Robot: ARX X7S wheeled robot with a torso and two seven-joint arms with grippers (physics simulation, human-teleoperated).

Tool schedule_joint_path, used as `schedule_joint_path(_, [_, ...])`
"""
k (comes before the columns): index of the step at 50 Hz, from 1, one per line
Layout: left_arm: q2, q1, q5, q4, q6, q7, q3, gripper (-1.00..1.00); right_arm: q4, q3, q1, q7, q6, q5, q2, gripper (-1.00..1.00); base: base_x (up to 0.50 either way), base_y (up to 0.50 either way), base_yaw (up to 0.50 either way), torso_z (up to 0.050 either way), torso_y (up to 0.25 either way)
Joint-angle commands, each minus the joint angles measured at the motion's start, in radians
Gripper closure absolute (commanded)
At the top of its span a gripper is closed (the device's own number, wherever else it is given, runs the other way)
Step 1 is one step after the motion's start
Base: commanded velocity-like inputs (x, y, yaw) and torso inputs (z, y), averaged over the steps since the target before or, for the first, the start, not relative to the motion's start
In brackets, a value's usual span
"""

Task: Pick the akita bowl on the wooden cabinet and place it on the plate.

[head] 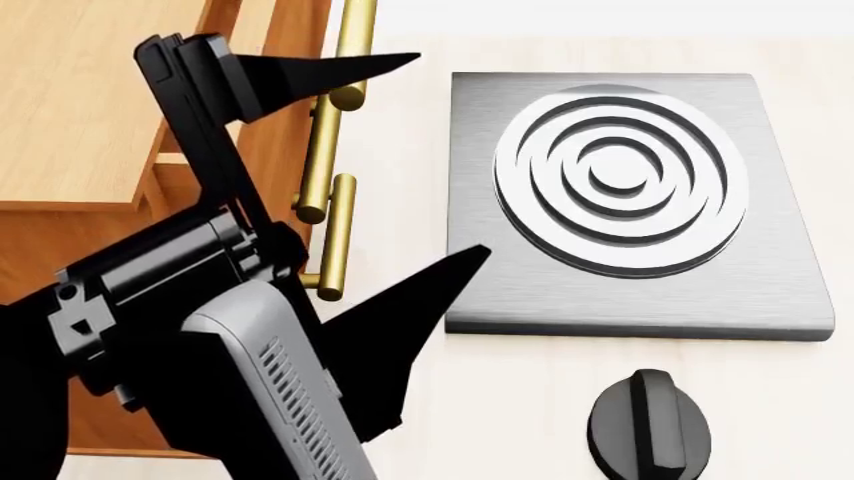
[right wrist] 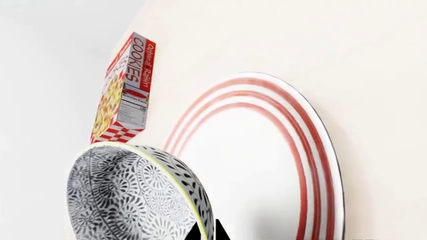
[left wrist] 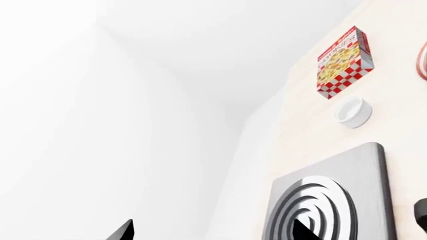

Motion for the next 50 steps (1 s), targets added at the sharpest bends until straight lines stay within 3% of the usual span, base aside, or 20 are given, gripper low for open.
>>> schedule_joint_path(1, [0.0, 0.008, 0.004, -0.006, 0.009, -0.003, 0.003, -1.0, 0.019, 0.001, 0.023, 0.0, 0.008, -0.021, -0.01, 1.0, 0.0, 0.0, 0.0, 0.01, 0.0])
schedule_joint_path(35, [0.0, 0.014, 0.005, -0.015, 0.018, -0.002, 0.002, -1.0, 0.024, 0.01, 0.031, 0.005, 0.008, -0.036, -0.022, 1.0, 0.0, 0.0, 0.0, 0.0, 0.0])
schedule_joint_path(36, [0.001, 0.014, 0.005, -0.016, 0.018, -0.003, 0.001, -1.0, 0.024, 0.01, 0.031, 0.004, 0.008, -0.036, -0.022, -1.0, 0.0, 0.0, 0.0, 0.0, 0.0])
schedule_joint_path(50, [-0.006, 0.022, 0.006, -0.013, 0.02, -0.008, 0.0, -1.0, 0.031, 0.009, 0.037, -0.009, 0.019, -0.038, -0.024, -1.0, 0.0, 0.0, 0.0, 0.0, 0.0])
